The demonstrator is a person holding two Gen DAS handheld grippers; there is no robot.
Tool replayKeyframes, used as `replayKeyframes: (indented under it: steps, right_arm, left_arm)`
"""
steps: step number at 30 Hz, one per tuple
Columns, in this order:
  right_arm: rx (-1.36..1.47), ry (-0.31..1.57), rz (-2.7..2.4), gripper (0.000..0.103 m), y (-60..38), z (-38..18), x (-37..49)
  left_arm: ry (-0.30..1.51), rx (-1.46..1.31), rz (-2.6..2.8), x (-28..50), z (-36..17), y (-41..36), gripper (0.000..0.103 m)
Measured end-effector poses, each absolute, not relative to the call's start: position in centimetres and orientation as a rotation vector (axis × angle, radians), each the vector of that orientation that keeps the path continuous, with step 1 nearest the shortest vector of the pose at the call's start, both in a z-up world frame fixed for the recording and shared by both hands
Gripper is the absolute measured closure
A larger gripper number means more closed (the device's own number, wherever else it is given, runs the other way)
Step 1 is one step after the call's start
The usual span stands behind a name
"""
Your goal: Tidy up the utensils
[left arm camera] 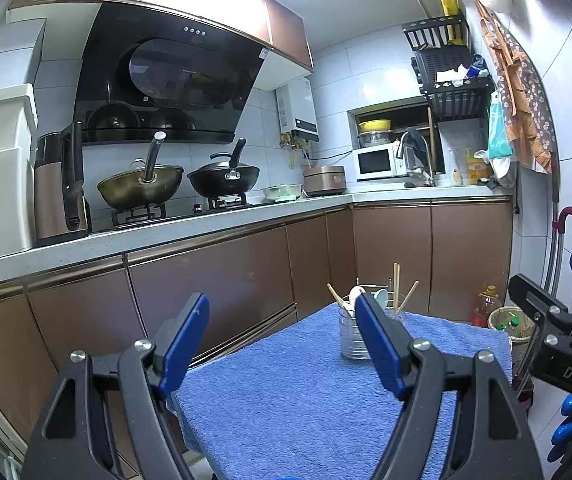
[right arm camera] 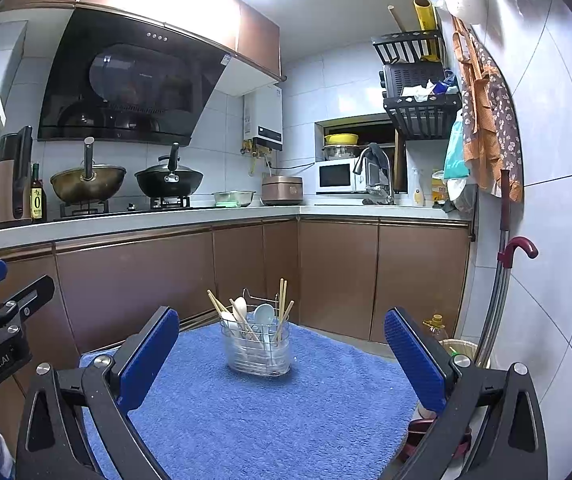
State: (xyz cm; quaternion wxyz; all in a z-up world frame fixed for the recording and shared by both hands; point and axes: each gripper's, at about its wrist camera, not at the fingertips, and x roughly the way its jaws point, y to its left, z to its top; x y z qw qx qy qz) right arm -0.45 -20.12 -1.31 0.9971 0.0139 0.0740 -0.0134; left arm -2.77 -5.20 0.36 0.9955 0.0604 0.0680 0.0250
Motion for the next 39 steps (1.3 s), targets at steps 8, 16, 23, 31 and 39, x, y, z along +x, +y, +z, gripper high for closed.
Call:
replayKeyframes:
  steps: [8,16,23,31,39]
  right_arm:
    - [0.027,0.149,-0.027,0.0,-20.1,-1.3,-0.5]
    - [0.025,0.145,-0.024,0.0,-20.5,-1.2,-0.9]
    - [0.023,0.145,-0.024,0.0,-20.6,-1.2,-0.9]
    - [0.022,0.145,-0.025,0.0,-20.9,-1.0,-1.1]
    - [0.016,0.144,-0.027,0.0,-21.2,-0.9,-1.3]
  left_arm:
    - [0.136,0.12,0.051,-2.8,0.4,-5.1,0.029]
    - [0.136,0.121,0.053,-2.8,0.3,-4.9,0.029]
    - [0.136,0.12,0.052,-2.8,0.3,-4.9,0.029]
    - [0.136,0.12,0.052,-2.7,0.3,-4.8,0.029]
    - [0.136,0.109,0.06,-3.0,0.2,-4.2,0.029]
